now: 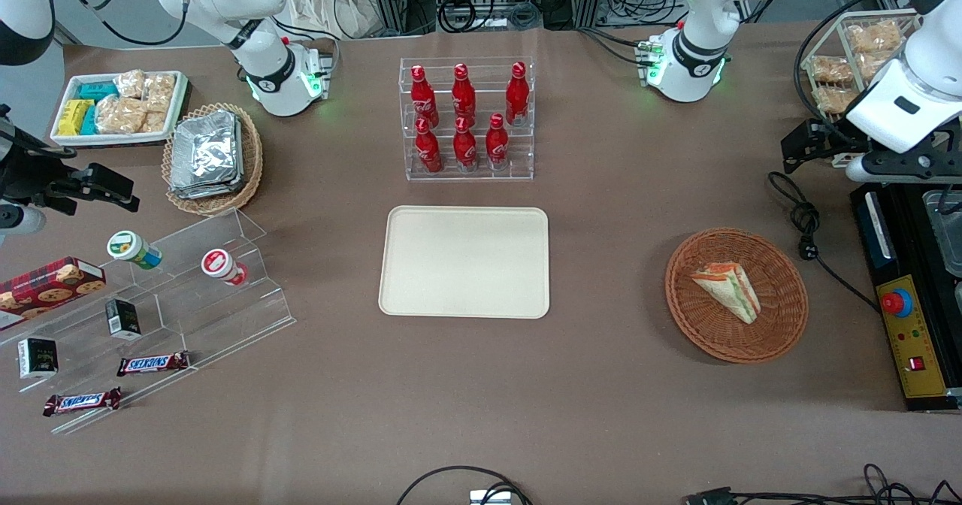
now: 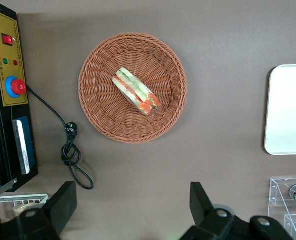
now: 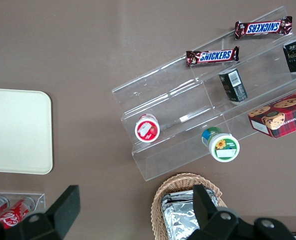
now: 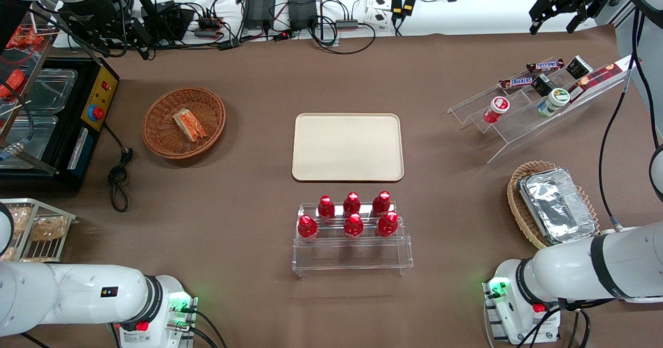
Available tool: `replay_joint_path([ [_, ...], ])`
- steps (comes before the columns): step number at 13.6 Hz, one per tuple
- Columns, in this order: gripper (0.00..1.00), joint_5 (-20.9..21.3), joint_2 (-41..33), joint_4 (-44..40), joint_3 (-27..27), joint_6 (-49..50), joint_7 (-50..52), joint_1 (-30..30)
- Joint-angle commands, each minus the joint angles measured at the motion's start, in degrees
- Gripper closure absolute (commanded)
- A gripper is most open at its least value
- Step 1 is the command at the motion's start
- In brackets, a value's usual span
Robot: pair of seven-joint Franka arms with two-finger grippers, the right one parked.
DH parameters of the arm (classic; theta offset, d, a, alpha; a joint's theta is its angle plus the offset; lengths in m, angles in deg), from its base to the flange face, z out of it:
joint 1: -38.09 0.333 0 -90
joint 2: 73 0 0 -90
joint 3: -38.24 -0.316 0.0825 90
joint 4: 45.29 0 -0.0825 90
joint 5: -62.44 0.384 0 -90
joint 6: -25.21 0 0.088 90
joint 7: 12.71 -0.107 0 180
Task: Place sandwich from basket to tray
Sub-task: 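Move the left gripper down over the sandwich in the wicker basket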
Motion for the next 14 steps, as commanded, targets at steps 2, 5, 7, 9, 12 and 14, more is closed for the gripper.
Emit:
replay_joint_path([
  [2,0.0,0.1,-0.1,-0.3,0.5,-0.2,0.6,0.4],
  [5,0.0,-0.5,0.1,-0.5,0.5,-0.3,0.4,0.6],
  [7,0.0,-0.6,1.6,-0.4,0.5,-0.1,0.9,0.5],
  [9,0.0,-0.3,3.5,-0.8,0.6,-1.0,3.8,0.4],
  [12,0.0,0.0,5.7,-0.1,0.8,-1.7,10.9,0.2],
  [14,0.0,0.5,9.0,-0.1,0.6,-5.4,14.6,0.3],
])
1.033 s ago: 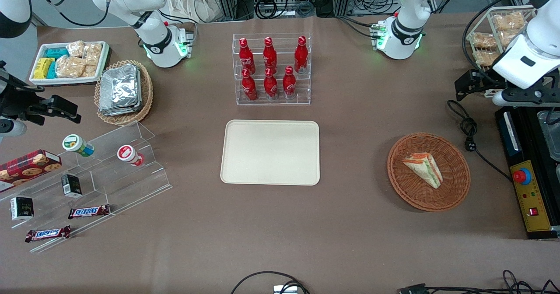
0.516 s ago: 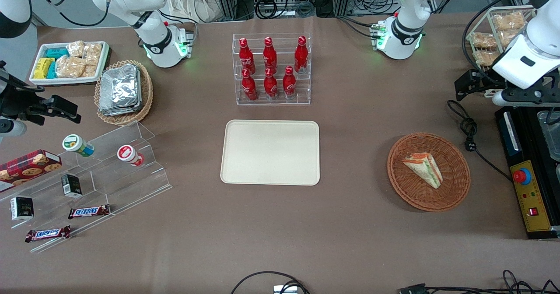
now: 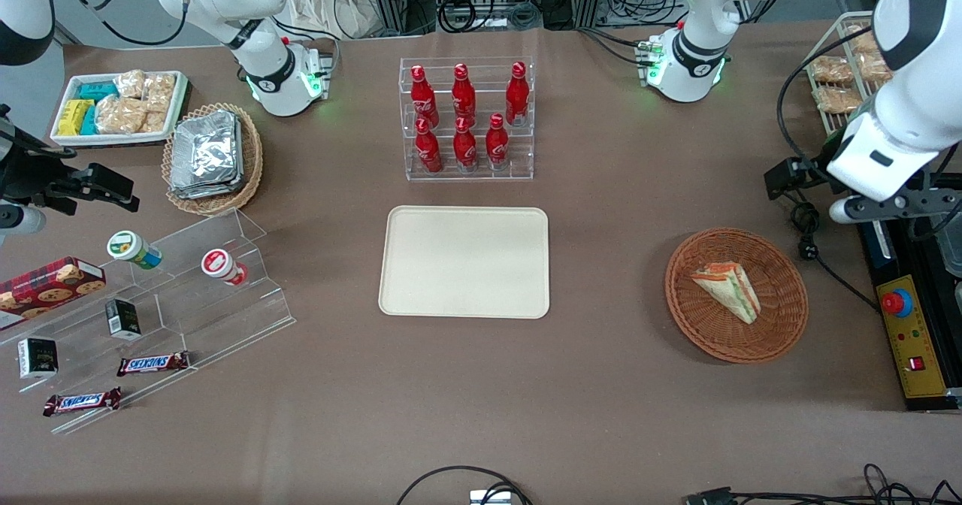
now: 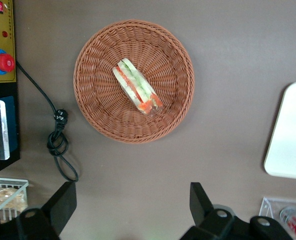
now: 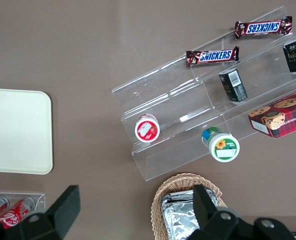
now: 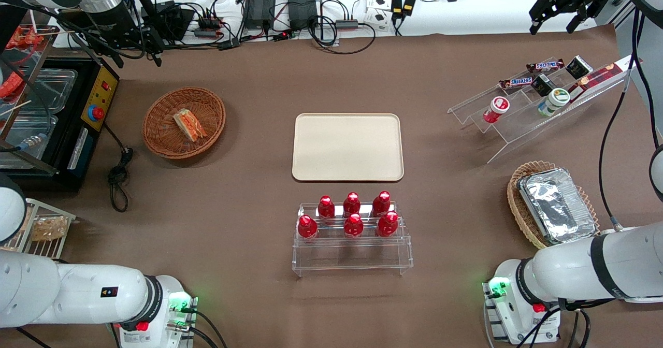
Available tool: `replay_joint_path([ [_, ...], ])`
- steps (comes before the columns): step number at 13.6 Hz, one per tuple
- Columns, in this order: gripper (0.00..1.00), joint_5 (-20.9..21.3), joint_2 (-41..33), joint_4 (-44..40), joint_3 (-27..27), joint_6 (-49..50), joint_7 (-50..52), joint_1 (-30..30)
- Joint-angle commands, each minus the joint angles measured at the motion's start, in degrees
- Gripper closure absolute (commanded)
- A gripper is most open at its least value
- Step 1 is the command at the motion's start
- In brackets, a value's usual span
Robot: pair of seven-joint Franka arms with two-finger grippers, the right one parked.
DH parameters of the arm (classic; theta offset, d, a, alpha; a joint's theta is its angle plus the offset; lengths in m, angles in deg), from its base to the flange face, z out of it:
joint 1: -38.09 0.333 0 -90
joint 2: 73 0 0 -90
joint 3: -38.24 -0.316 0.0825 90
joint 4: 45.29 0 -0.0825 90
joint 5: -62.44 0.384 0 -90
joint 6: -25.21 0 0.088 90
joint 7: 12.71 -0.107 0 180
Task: Place sandwich from basket to tray
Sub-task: 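Move the left gripper down over the sandwich in the wicker basket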
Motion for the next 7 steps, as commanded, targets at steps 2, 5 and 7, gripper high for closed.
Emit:
replay_joint_path([
  [2,0.0,0.5,5.8,-0.1,0.2,-5.3,9.3,0.6],
  [5,0.0,2.0,9.3,1.8,0.2,-9.9,17.0,0.5],
  [7,0.0,2.2,9.5,6.6,0.3,-15.4,23.5,0.1],
])
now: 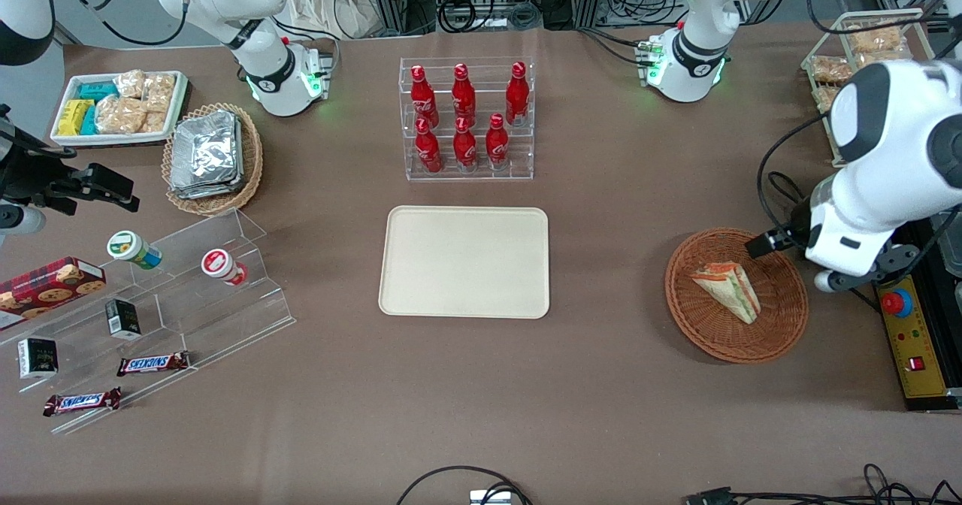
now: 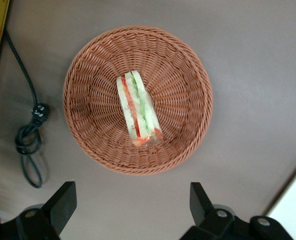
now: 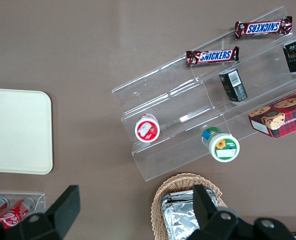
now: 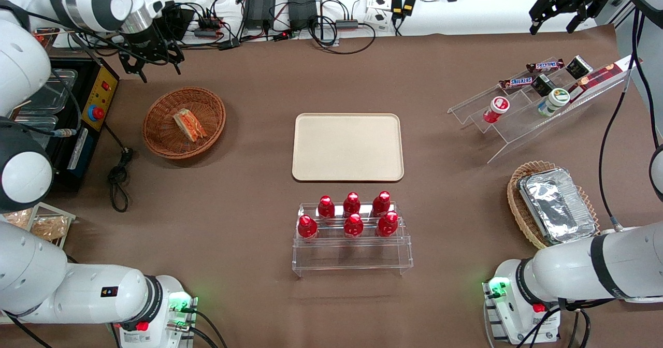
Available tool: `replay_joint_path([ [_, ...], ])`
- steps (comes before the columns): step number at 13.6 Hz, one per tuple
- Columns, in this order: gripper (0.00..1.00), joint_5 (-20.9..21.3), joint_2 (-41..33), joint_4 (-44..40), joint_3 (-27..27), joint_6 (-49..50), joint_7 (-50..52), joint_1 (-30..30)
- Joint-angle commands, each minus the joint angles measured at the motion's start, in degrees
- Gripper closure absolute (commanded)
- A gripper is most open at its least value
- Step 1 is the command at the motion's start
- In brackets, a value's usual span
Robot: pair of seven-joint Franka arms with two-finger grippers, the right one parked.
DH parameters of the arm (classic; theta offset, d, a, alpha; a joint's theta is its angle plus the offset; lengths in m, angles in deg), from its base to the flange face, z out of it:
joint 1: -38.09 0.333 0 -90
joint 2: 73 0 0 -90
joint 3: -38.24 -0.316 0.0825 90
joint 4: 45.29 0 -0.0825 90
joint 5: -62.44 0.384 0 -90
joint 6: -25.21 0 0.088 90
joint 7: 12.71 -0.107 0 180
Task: Place sandwich from basket to tray
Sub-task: 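Lower the open left gripper around the wrapped sandwich and close it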
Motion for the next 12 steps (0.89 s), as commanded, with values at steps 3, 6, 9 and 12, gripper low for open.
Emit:
replay_joint_path([
  [3,0.0,1.1,0.1,13.3,0.3,-17.8,6.7,0.3],
  [6,0.0,1.1,3.3,15.9,0.2,-24.1,9.3,0.6],
  [9,0.0,1.0,4.7,17.8,-0.3,-27.2,10.7,0.7],
  [12,0.0,1.1,5.8,19.5,-1.0,-30.3,11.0,0.7],
])
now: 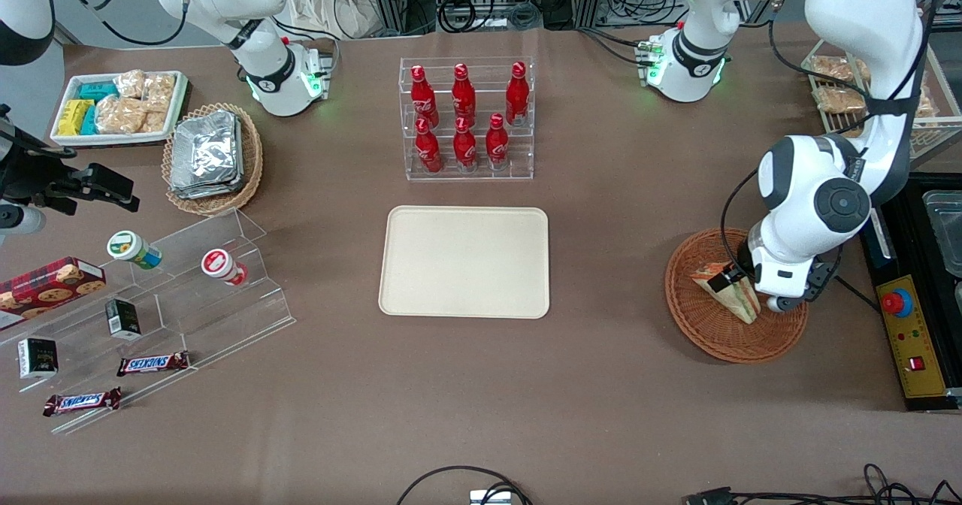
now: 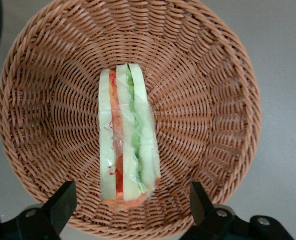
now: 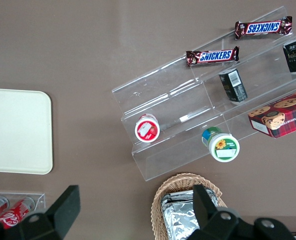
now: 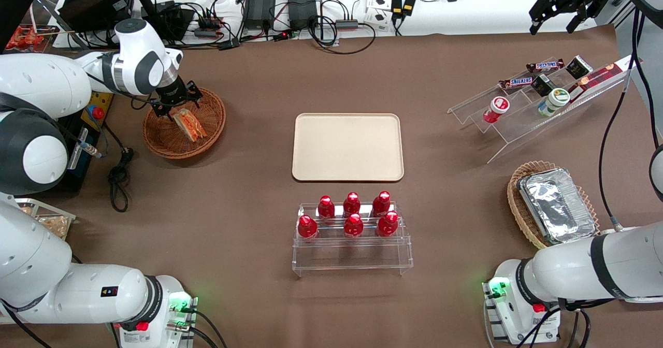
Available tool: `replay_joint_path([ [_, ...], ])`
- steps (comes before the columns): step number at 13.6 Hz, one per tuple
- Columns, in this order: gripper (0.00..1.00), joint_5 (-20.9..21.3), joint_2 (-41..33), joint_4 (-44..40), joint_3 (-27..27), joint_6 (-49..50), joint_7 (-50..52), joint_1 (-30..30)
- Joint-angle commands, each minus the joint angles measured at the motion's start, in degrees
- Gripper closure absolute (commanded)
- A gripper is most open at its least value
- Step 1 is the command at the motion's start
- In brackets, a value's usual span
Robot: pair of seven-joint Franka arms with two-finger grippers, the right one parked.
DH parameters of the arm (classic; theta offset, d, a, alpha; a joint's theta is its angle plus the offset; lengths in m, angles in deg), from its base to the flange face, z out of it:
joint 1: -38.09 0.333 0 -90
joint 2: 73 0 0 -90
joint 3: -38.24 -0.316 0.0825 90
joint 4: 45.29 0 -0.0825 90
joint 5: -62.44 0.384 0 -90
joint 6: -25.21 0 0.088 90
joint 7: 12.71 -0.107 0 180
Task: Place sandwich from basket to tray
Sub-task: 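Lower the open left gripper around the wrapped sandwich and close it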
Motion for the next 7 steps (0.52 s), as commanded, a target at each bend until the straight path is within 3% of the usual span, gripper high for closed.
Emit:
replay_joint_path([
  [1,0.0,0.9,0.8,1.3,-0.3,-3.1,1.4,0.4],
  [2,0.0,0.9,1.2,1.3,-0.6,-3.5,1.5,0.3],
  [5,0.13,0.8,2.7,0.9,-0.8,-3.9,1.6,0.3],
  [6,0.2,0.8,3.2,0.8,-0.8,-4.4,1.6,0.3],
  [7,0.43,0.8,3.2,0.9,-0.9,-4.7,1.5,0.3],
])
